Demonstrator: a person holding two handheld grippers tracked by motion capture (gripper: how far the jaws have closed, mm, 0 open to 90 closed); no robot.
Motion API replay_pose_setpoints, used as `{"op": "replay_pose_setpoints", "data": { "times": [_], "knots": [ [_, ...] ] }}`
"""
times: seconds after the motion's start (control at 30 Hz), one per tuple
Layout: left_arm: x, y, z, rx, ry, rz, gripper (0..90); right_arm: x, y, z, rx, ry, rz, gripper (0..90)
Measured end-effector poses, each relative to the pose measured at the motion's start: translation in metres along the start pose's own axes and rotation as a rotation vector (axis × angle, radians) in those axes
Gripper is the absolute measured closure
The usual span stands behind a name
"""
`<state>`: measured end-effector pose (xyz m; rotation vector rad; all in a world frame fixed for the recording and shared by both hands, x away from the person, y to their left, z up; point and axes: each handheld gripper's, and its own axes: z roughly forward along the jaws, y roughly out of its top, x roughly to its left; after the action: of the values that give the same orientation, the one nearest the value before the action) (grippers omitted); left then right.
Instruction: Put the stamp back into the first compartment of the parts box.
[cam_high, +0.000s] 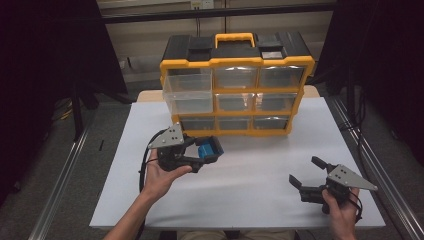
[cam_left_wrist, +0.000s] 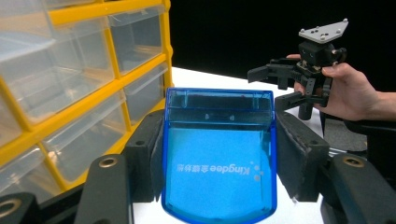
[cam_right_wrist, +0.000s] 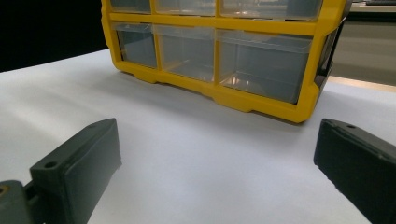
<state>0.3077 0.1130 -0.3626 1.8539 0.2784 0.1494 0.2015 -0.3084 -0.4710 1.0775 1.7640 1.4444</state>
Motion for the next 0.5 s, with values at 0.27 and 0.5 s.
{"op": "replay_pose_setpoints", "data": {
  "times": [0.27, 0.5],
  "knots": [
    [0.001, 0.008, -0.009, -0.016, 0.007, 0.020, 41.0, 0.000, 0.000, 0.000, 0.000, 0.000, 0.002, 0.3],
    [0.000, 0.019, -0.021, -0.028, 0.000, 0.034, 41.0, 0.001, 0.000, -0.001, -0.008, -0.001, 0.006, 0.3]
  ]
}}
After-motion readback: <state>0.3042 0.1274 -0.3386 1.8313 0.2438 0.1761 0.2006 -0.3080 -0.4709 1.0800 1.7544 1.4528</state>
